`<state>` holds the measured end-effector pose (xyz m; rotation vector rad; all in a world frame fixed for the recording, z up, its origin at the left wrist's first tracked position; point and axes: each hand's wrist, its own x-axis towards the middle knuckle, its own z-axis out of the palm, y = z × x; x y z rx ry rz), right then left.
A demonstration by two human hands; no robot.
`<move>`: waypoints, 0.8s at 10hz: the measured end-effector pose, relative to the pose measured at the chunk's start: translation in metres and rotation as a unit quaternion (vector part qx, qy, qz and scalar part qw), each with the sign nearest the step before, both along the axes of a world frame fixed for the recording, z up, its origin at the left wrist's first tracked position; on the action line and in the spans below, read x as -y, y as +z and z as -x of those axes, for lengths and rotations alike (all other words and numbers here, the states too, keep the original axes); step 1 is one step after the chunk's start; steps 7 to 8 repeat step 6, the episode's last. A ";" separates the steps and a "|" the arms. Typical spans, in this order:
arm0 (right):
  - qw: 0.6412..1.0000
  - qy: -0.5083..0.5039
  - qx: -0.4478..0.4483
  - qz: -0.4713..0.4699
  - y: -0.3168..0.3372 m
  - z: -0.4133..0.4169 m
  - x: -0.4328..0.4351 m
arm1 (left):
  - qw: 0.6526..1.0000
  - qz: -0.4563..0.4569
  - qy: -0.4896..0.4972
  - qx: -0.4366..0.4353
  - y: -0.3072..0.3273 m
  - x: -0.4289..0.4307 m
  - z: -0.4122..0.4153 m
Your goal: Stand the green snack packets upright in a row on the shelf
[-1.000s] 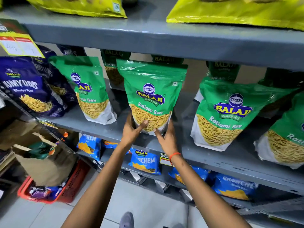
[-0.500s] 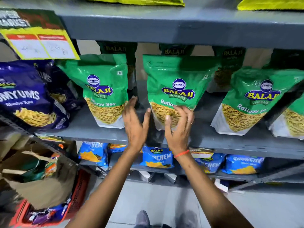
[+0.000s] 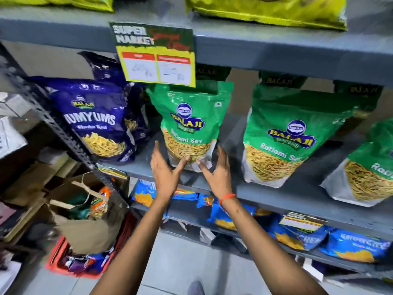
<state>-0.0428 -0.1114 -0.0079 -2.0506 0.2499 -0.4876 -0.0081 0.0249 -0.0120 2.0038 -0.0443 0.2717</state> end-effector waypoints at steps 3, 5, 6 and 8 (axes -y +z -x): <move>0.995 -0.001 -0.033 -0.094 -0.016 -0.011 -0.013 | 0.982 0.110 -0.095 -0.118 -0.013 -0.017 -0.022; 0.996 0.009 -0.050 -0.078 -0.006 -0.012 -0.016 | 0.986 0.093 -0.084 -0.113 -0.006 -0.017 -0.020; 0.996 0.020 -0.072 -0.038 -0.005 -0.008 -0.009 | 0.989 -0.025 -0.088 -0.113 0.004 -0.014 -0.018; 0.996 0.020 -0.072 -0.038 -0.005 -0.008 -0.009 | 0.989 -0.025 -0.088 -0.113 0.004 -0.014 -0.018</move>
